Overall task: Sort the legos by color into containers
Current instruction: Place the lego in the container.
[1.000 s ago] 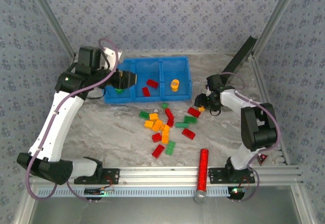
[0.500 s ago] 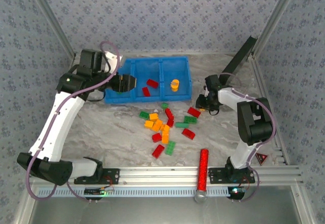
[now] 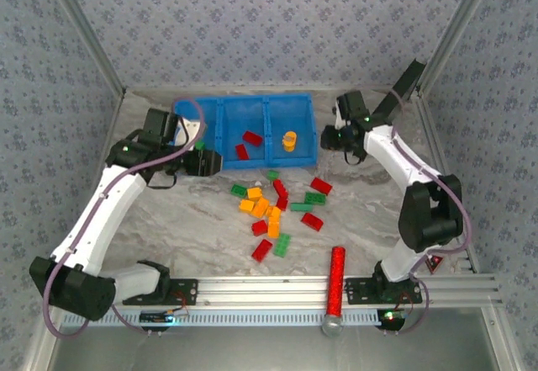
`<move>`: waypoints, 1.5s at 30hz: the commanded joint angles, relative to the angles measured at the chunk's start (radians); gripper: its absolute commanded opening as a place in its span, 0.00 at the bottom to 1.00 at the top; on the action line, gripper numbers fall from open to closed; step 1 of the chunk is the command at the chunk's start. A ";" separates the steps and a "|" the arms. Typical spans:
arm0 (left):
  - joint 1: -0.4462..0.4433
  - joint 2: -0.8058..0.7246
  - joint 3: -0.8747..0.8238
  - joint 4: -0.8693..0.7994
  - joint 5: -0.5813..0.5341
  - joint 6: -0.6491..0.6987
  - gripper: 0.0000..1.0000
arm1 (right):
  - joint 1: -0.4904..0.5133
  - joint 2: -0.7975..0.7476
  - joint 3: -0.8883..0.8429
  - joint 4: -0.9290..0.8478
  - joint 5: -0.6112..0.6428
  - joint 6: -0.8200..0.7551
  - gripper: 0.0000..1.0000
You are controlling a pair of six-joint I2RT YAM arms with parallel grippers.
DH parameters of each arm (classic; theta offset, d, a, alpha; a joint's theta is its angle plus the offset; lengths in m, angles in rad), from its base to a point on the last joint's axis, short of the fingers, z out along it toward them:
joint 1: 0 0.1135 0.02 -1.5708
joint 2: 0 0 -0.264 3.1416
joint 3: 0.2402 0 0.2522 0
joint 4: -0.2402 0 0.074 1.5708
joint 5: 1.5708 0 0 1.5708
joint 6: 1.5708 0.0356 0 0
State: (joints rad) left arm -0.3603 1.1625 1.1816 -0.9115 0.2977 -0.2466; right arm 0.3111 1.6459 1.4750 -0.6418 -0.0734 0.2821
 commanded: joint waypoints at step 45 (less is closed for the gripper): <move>-0.286 0.519 -0.077 0.314 -0.359 -0.136 0.70 | 0.168 0.372 0.378 -0.099 0.000 -0.125 0.53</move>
State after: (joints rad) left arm -0.6479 1.6577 1.0691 -0.5938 -0.0433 -0.4156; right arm 0.4767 2.1006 1.8755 -0.7261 -0.0673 0.1665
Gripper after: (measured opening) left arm 0.702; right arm 0.527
